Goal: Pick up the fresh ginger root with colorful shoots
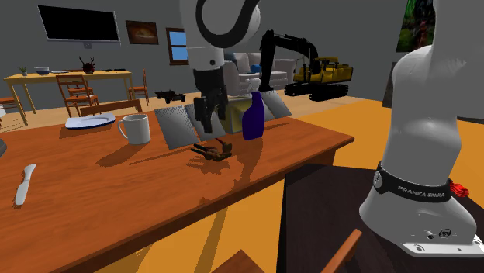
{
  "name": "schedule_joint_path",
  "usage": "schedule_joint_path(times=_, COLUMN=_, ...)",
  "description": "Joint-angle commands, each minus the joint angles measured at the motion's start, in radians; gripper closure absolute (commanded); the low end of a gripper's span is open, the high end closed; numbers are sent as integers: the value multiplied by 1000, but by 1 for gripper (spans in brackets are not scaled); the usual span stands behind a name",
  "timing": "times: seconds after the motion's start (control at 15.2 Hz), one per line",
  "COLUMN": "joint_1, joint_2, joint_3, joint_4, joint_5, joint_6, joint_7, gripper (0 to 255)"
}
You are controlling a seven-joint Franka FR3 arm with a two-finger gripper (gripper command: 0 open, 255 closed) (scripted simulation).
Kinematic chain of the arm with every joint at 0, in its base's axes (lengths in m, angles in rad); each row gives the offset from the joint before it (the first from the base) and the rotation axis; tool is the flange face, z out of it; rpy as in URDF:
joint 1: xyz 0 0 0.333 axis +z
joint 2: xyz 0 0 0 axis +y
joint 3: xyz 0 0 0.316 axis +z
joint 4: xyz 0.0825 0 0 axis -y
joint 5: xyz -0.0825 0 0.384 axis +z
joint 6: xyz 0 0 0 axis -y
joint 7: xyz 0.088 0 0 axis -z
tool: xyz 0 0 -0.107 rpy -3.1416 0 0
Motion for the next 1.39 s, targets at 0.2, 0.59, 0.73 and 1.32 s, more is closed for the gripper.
schedule_joint_path(times=0.2, joint_1=-19, joint_2=190, joint_3=-19, joint_4=118, joint_5=-11, joint_6=115, joint_7=5, gripper=0)
schedule_joint_path(times=0.59, joint_1=-38, joint_2=367, joint_3=-32, joint_4=249, joint_5=-10, joint_6=200, joint_7=8, gripper=0)
schedule_joint_path(times=0.73, joint_1=-38, joint_2=388, joint_3=-33, joint_4=247, joint_5=-12, joint_6=222, joint_7=12, gripper=0)
schedule_joint_path(times=1.32, joint_1=-40, joint_2=437, joint_3=-34, joint_4=246, joint_5=-14, joint_6=273, joint_7=17, gripper=255)
